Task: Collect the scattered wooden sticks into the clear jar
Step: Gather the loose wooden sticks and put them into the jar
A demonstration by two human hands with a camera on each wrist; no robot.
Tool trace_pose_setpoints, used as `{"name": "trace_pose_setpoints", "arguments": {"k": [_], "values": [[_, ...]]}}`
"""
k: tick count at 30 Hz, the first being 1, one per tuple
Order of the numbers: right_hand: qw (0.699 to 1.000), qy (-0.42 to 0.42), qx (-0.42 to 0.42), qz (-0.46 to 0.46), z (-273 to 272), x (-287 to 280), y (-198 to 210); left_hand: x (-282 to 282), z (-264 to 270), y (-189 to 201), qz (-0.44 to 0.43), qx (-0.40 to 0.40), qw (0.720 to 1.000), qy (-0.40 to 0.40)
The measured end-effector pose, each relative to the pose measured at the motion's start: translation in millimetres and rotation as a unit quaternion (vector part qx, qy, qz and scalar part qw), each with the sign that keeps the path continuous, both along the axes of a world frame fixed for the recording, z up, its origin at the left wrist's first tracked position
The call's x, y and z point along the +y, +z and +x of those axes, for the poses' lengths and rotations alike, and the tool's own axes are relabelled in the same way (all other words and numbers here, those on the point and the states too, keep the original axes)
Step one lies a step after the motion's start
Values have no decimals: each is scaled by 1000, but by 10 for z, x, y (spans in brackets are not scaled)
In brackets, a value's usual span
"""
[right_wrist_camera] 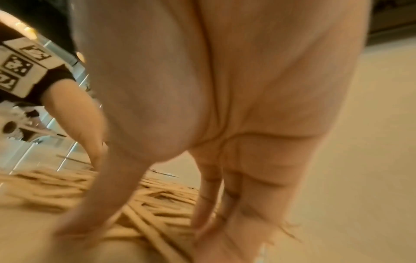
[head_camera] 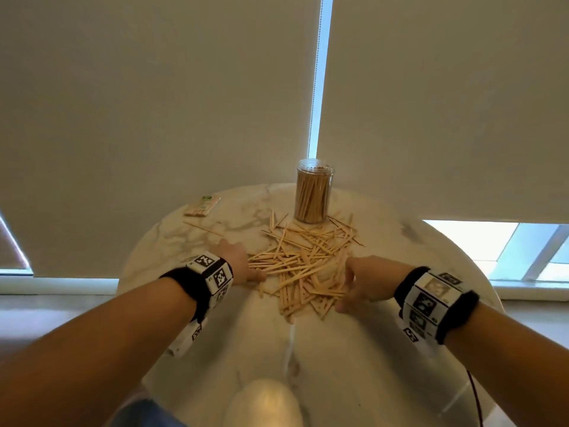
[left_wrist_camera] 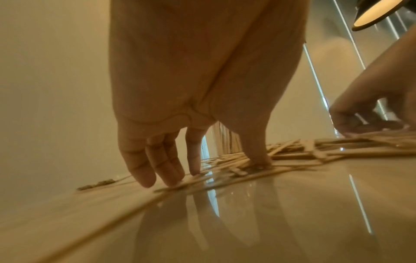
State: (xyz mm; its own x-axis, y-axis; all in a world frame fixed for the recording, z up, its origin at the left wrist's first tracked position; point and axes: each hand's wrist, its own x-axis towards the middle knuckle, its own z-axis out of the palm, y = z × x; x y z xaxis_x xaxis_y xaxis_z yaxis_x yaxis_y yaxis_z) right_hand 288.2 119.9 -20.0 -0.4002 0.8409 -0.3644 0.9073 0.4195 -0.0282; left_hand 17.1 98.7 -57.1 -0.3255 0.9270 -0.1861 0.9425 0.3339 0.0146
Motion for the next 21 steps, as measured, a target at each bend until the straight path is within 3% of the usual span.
{"name": "trace_pose_setpoints", "arguments": {"k": [4, 11, 18, 21], "values": [[997, -8, 73, 1, -137, 86, -54, -14, 265, 30, 28, -44, 998, -40], [986, 1, 143, 89, -447, 164, -194, 7, 561, 50, 25, -125, 989, -73], [985, 56, 146, 67, -599, 174, -225, -36, 681, 60, 2, -135, 988, -71], [985, 69, 130, 88, -617, 235, -250, -50, 714, 187, -23, -88, 991, -100]]}}
